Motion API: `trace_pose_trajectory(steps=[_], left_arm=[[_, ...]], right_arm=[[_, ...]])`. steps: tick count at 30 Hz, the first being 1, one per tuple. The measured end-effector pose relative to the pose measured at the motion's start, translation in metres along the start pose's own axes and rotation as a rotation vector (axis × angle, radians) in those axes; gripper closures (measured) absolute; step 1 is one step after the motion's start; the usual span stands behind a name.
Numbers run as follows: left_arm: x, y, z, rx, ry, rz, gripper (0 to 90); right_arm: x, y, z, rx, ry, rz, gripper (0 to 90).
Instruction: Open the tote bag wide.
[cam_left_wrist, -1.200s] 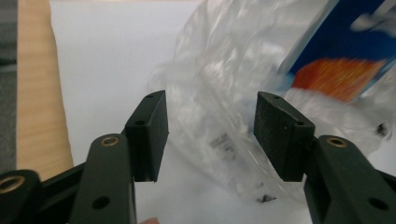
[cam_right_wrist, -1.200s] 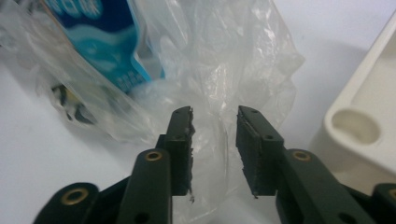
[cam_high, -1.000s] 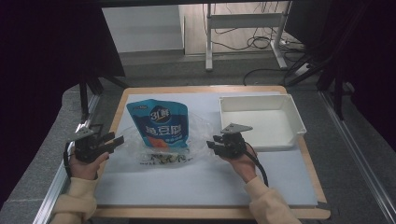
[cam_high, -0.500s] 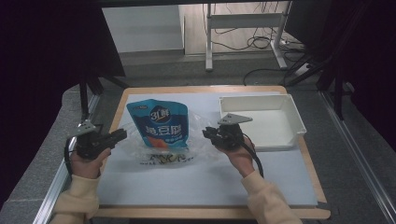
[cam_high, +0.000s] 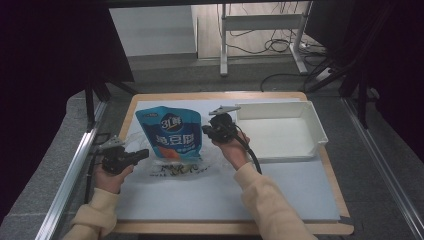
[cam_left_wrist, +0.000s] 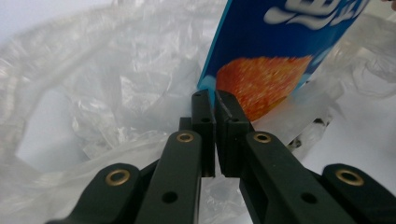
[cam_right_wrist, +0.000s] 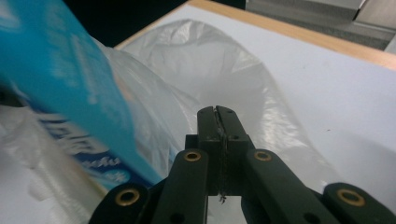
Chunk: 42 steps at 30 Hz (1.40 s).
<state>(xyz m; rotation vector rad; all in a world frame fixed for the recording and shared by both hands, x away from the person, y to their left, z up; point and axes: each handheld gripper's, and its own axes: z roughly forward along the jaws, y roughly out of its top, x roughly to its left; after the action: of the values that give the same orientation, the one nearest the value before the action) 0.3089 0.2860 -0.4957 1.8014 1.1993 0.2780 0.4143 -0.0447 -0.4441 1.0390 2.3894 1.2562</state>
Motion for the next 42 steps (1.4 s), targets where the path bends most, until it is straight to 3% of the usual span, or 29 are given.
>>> trace_pose_trajectory(steps=[8,15,24,29,36,42], left_arm=[[0.007,-0.009,0.011,0.048,-0.003,-0.016,87.4],[0.012,-0.016,0.021,0.094,-0.007,-0.035,88.5],[0.008,-0.026,0.031,0.171,-0.029,-0.015,89.3],[0.007,-0.031,0.032,0.201,-0.034,-0.015,89.7],[0.001,-0.039,0.033,0.246,-0.026,0.016,89.8],[0.003,-0.043,0.028,0.246,-0.044,-0.002,90.0]], right_arm=[[-0.009,-0.012,0.038,0.058,-0.07,0.1,88.5],[-0.014,-0.022,0.06,0.088,-0.133,0.118,88.5],[-0.025,-0.029,0.081,0.123,-0.197,0.16,88.5],[-0.023,-0.028,0.089,0.136,-0.233,0.144,88.5],[-0.025,-0.026,0.097,0.148,-0.246,0.145,88.5],[-0.031,-0.025,0.103,0.157,-0.259,0.163,88.5]])
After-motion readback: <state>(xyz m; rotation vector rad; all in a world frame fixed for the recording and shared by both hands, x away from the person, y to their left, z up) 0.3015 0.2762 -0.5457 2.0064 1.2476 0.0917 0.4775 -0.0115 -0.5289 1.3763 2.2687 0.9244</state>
